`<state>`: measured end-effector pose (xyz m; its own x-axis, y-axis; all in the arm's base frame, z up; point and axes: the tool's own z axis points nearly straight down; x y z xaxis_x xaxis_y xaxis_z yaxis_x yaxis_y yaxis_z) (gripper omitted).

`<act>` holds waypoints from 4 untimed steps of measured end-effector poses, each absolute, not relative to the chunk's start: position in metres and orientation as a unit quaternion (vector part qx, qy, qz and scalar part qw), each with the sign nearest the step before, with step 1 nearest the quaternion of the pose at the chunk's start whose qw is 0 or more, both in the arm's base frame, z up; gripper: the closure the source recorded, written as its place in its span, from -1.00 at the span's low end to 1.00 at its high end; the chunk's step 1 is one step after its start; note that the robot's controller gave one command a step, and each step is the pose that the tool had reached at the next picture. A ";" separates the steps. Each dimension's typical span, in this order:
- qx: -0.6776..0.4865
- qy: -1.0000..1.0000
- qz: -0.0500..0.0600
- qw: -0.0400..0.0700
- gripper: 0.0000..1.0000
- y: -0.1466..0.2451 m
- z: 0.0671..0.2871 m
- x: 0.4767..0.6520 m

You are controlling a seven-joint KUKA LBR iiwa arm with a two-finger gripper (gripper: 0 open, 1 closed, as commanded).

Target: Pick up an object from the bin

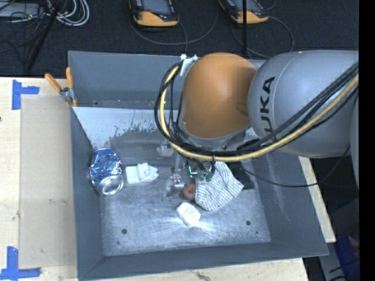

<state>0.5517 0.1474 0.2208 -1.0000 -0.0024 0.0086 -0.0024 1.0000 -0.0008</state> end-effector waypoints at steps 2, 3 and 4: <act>-0.030 -1.000 -0.001 -0.003 -1.00 0.160 0.187 0.557; -0.041 -0.999 -0.001 -0.003 -1.00 0.159 0.136 0.592; 0.003 -1.000 0.002 0.005 -1.00 0.182 0.118 0.608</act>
Offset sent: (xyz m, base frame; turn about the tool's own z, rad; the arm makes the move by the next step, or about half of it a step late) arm 0.0080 0.0380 -0.1148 0.1702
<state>0.6080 0.1817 0.1179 -0.9999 -0.0063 0.0101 -0.0064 1.0000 -0.0049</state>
